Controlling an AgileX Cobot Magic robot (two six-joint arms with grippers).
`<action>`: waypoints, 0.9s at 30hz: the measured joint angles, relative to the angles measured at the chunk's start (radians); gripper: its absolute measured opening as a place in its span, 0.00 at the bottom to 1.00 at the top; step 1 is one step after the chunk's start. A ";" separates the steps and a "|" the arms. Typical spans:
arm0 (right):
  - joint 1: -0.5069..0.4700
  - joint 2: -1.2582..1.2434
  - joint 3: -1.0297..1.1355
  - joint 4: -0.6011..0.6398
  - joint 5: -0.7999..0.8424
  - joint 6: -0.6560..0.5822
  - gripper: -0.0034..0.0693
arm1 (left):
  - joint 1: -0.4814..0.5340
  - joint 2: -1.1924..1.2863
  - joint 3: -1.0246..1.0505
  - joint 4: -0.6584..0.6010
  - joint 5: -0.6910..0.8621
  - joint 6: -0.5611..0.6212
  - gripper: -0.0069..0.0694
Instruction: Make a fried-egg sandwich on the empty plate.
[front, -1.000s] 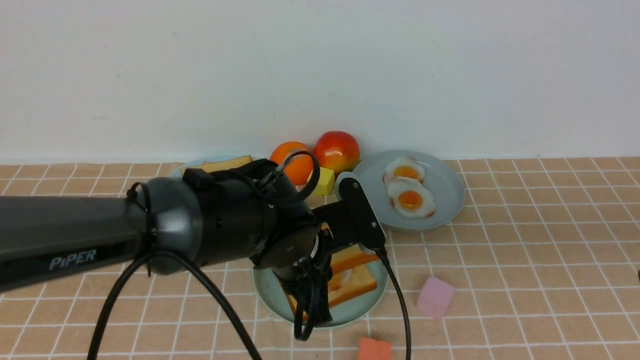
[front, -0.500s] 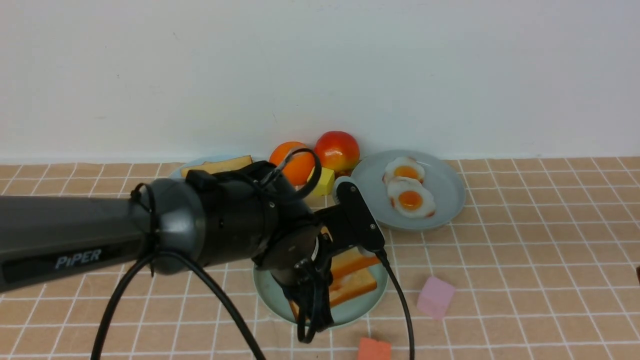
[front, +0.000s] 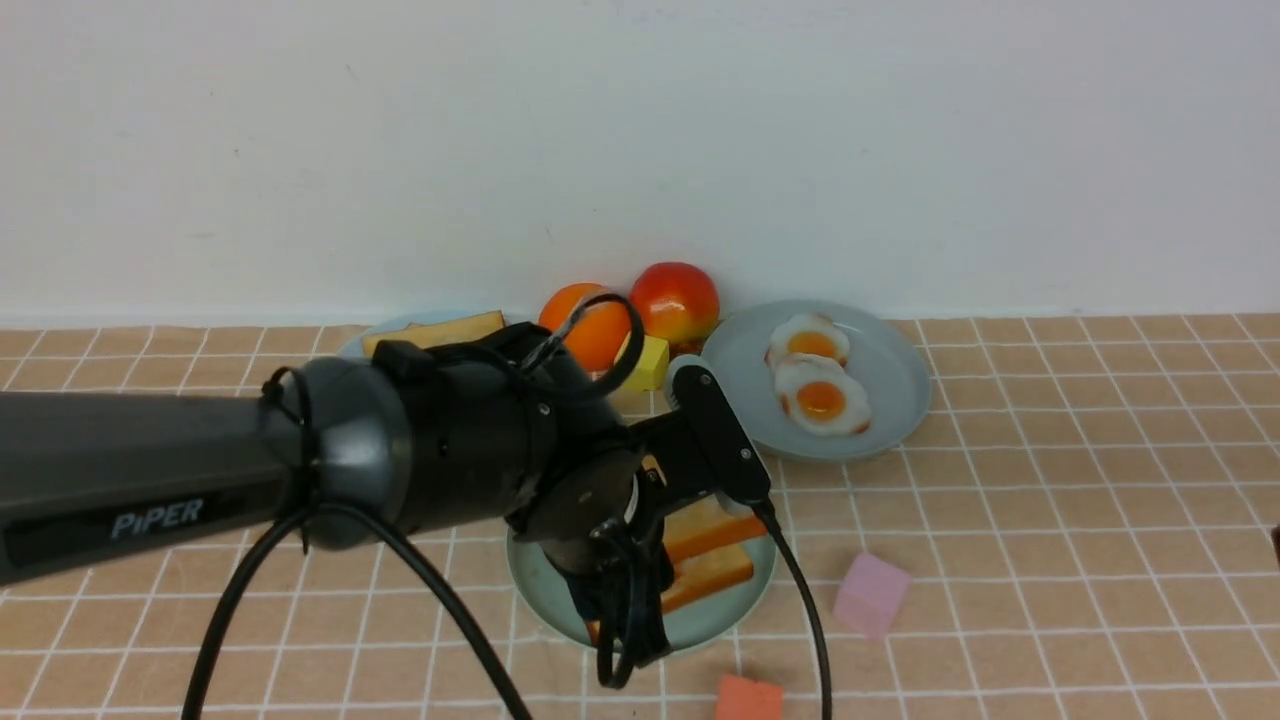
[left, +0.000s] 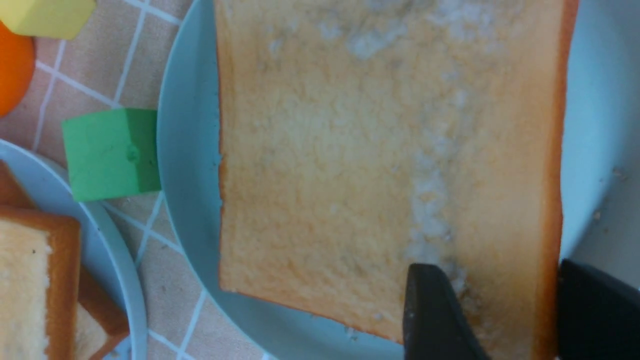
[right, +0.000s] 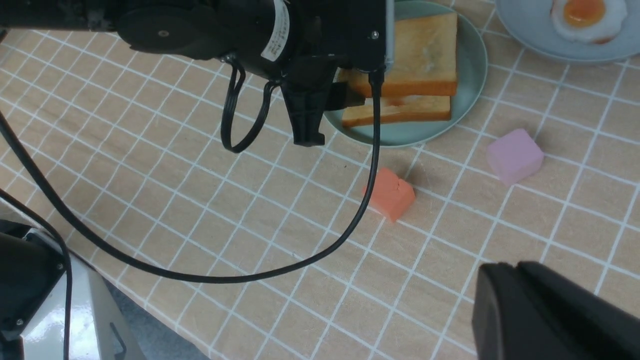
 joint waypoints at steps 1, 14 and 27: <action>0.000 0.000 0.000 0.000 -0.003 0.000 0.12 | 0.000 -0.002 0.000 0.000 0.000 0.000 0.54; 0.000 0.000 0.000 0.004 -0.012 0.000 0.13 | 0.000 -0.092 -0.001 -0.106 0.101 -0.001 0.56; 0.000 -0.075 -0.047 -0.107 -0.019 0.028 0.14 | 0.000 -0.671 0.155 -0.174 0.044 -0.279 0.07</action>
